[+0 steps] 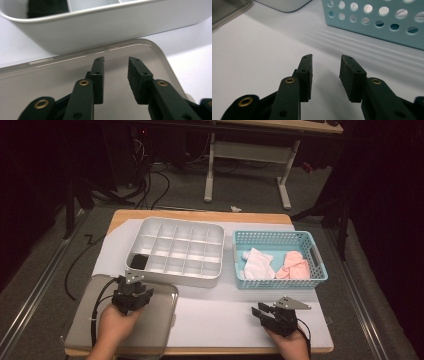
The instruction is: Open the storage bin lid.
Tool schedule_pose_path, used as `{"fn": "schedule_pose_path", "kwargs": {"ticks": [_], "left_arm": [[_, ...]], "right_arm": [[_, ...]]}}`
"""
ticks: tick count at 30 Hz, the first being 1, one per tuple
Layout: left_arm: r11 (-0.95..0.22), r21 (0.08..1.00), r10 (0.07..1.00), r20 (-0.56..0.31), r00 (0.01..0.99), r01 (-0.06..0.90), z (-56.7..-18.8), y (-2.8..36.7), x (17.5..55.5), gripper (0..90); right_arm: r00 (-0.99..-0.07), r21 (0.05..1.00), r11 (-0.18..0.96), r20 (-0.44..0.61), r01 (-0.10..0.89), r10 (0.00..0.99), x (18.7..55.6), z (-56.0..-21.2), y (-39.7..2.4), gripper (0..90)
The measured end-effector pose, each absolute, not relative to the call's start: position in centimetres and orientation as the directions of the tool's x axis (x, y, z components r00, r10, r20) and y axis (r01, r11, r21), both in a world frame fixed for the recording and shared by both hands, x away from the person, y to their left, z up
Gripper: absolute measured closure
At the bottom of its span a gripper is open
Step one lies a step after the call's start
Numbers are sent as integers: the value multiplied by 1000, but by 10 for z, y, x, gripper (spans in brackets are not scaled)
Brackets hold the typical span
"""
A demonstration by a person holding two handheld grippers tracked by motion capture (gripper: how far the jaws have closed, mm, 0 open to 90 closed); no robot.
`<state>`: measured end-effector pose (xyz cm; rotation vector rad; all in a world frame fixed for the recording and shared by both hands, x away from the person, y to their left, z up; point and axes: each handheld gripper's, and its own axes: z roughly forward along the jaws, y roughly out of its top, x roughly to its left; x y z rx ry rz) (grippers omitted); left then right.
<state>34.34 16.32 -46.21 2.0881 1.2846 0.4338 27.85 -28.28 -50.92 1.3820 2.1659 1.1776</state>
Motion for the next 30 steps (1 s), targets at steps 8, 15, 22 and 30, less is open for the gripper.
{"fn": "schedule_pose_path", "kwargs": {"ticks": [8, 15, 22, 30], "left_arm": [[-312, 718, 864, -57, 499, 622, -482, 150, 337, 591], [-321, 757, 835, -57, 547, 568, -484, 148, 330, 522], [-364, 786, 795, -18, 606, 501, -478, 150, 321, 480], [-316, 806, 768, -93, 634, 501, -477, 163, 319, 448]], "right_arm": [[-479, 814, 171, 144, 554, 866, 278, -502, -281, 626], [-473, 846, 199, 70, 495, 878, 279, -493, -273, 615], [-446, 860, 205, 29, 467, 895, 281, -467, -270, 606], [-368, 879, 146, 36, 455, 929, 291, -436, -271, 578]]}}
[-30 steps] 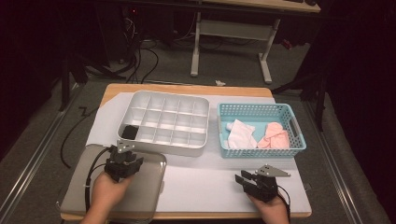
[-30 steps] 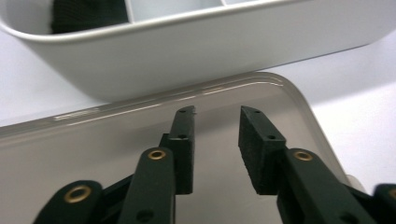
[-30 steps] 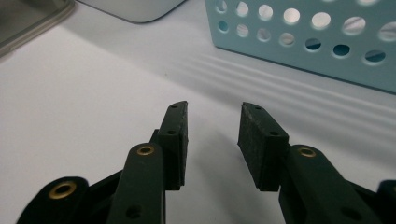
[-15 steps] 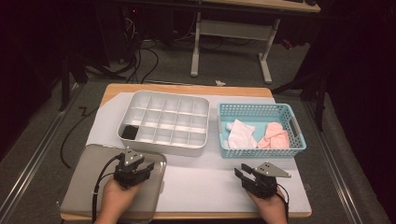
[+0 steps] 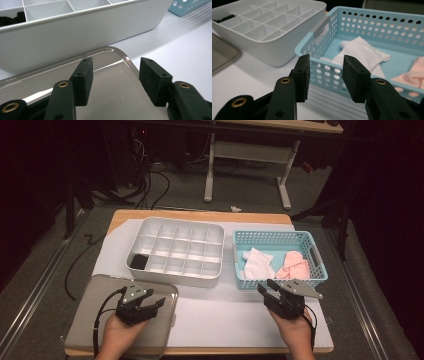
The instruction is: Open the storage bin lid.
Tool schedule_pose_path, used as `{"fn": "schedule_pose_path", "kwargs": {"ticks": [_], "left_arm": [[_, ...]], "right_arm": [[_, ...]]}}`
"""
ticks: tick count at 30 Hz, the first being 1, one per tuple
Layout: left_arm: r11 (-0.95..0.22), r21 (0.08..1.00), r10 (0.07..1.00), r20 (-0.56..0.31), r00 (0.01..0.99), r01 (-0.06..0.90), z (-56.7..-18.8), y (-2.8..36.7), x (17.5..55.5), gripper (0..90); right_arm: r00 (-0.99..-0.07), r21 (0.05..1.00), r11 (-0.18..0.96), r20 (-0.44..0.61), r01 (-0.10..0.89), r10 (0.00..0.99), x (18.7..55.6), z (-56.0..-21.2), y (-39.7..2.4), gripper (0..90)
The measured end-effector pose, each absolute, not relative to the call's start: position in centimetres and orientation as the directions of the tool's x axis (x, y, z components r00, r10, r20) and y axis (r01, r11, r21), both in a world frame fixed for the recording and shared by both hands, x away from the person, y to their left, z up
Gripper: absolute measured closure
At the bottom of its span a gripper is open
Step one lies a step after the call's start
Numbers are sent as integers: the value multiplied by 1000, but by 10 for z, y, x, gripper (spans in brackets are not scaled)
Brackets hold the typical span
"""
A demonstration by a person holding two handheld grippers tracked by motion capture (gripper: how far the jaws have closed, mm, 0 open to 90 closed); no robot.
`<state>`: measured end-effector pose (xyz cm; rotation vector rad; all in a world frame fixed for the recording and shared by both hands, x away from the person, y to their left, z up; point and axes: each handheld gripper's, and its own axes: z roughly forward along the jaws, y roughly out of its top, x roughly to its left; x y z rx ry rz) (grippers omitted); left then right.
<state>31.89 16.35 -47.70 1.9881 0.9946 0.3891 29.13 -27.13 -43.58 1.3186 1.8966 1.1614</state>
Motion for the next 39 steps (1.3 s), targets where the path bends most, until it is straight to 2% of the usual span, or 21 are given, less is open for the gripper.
{"fn": "schedule_pose_path", "kwargs": {"ticks": [7, 19, 24, 28, 39], "left_arm": [[-294, 812, 751, -131, 648, 505, -478, 171, 319, 383], [-270, 816, 755, -150, 638, 512, -479, 178, 320, 378], [-262, 815, 751, -163, 639, 516, -479, 180, 320, 378], [-248, 810, 745, -191, 639, 532, -481, 181, 322, 366], [-236, 816, 757, -186, 627, 527, -481, 184, 322, 375]], "right_arm": [[-339, 863, 134, 45, 486, 940, 321, -427, -267, 560], [-331, 824, 224, -48, 520, 943, 379, -415, -259, 556], [-331, 798, 239, -54, 552, 942, 399, -414, -259, 551], [-334, 759, 228, -15, 610, 942, 416, -416, -261, 519], [-327, 680, 281, -65, 677, 943, 446, -423, -265, 551]]}}
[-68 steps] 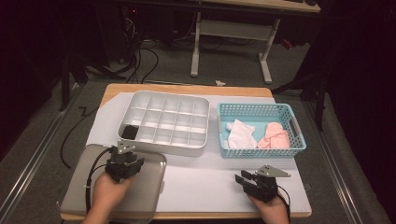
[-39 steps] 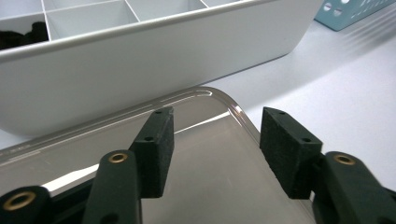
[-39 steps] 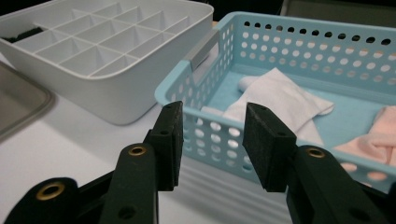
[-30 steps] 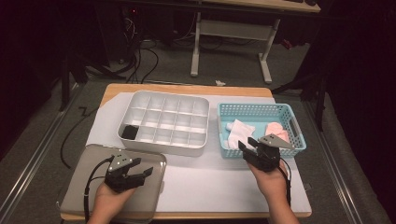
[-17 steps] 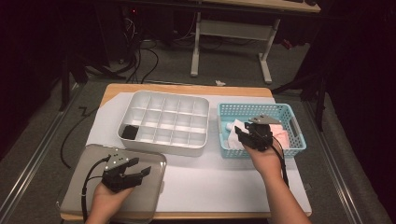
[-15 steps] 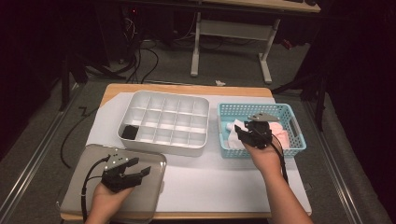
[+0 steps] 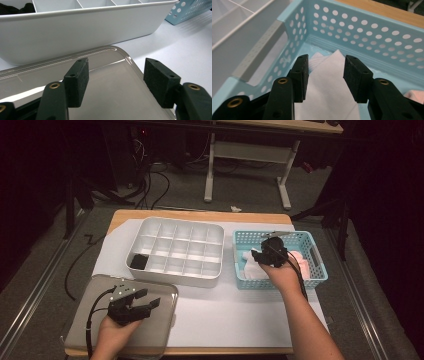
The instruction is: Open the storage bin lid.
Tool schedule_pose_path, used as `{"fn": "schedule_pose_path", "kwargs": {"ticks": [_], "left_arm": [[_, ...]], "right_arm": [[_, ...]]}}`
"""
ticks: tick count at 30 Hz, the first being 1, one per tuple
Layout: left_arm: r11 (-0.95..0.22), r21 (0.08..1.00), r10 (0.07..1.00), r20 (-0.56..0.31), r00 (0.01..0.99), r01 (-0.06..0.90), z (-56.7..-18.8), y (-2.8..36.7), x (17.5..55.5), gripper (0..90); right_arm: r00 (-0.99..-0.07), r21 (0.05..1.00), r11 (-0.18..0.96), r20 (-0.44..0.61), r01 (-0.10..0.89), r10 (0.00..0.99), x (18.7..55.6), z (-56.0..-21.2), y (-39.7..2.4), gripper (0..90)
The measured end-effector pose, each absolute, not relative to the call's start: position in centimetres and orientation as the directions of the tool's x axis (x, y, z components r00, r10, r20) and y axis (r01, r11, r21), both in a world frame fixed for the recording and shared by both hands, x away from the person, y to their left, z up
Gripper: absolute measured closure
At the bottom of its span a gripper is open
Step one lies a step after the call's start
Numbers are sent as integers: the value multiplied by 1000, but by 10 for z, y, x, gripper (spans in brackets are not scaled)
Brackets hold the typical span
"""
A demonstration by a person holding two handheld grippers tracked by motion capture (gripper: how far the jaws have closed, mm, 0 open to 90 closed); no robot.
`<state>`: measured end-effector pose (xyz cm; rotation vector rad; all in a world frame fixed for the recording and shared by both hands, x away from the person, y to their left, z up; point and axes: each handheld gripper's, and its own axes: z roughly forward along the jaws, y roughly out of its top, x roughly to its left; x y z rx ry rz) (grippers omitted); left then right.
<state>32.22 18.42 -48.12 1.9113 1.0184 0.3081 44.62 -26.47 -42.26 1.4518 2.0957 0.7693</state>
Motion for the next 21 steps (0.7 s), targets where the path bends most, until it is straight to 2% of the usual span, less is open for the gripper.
{"fn": "schedule_pose_path", "kwargs": {"ticks": [4, 6, 9, 21], "left_arm": [[-238, 818, 760, -178, 625, 523, -480, 185, 322, 375], [-233, 819, 762, -181, 622, 524, -479, 187, 322, 375], [-230, 818, 766, -182, 616, 527, -480, 188, 323, 376], [-243, 812, 762, -179, 622, 531, -483, 185, 322, 378]], "right_arm": [[-326, 650, 293, -74, 701, 942, 458, -426, -263, 539], [-317, 642, 269, -43, 718, 948, 464, -431, -265, 536], [-286, 583, 236, -7, 777, 958, 472, -437, -267, 541], [-230, 413, 203, 18, 888, 973, 486, -447, -269, 530]]}}
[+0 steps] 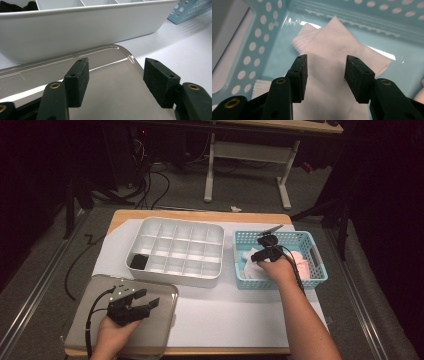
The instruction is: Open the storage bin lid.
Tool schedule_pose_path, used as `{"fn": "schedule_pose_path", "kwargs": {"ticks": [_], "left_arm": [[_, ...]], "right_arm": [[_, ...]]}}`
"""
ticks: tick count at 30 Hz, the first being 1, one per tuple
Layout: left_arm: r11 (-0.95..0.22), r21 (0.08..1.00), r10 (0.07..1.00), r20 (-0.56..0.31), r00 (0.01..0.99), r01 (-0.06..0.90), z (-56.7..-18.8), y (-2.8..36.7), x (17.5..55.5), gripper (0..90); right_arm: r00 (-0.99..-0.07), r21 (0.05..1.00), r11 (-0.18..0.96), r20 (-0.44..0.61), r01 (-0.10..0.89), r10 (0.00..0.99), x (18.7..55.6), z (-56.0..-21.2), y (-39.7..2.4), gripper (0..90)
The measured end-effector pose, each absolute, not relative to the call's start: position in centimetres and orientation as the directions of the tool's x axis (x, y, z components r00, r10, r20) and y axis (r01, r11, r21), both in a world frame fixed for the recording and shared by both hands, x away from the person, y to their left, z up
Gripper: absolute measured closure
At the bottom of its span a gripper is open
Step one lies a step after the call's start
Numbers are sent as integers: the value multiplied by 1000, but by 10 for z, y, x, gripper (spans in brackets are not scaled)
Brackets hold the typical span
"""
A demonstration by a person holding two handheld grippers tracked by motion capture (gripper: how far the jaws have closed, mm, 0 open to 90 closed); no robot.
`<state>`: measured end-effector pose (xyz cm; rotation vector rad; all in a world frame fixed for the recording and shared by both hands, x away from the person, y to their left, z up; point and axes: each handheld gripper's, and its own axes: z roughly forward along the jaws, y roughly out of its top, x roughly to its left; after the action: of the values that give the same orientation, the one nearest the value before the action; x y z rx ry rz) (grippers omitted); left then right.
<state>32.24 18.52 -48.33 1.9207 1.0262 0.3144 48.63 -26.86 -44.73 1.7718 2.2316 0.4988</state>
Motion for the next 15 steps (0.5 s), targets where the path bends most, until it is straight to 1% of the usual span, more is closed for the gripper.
{"fn": "schedule_pose_path", "kwargs": {"ticks": [4, 7, 15], "left_arm": [[-247, 810, 761, -177, 624, 532, -485, 184, 322, 378], [-244, 810, 762, -180, 622, 533, -484, 184, 322, 379], [-245, 810, 764, -177, 620, 533, -484, 185, 322, 381]], "right_arm": [[-225, 372, 198, 32, 907, 974, 490, -451, -269, 531], [-226, 346, 200, 34, 916, 974, 492, -453, -269, 554], [-223, 290, 207, 25, 934, 974, 495, -457, -268, 675]]}}
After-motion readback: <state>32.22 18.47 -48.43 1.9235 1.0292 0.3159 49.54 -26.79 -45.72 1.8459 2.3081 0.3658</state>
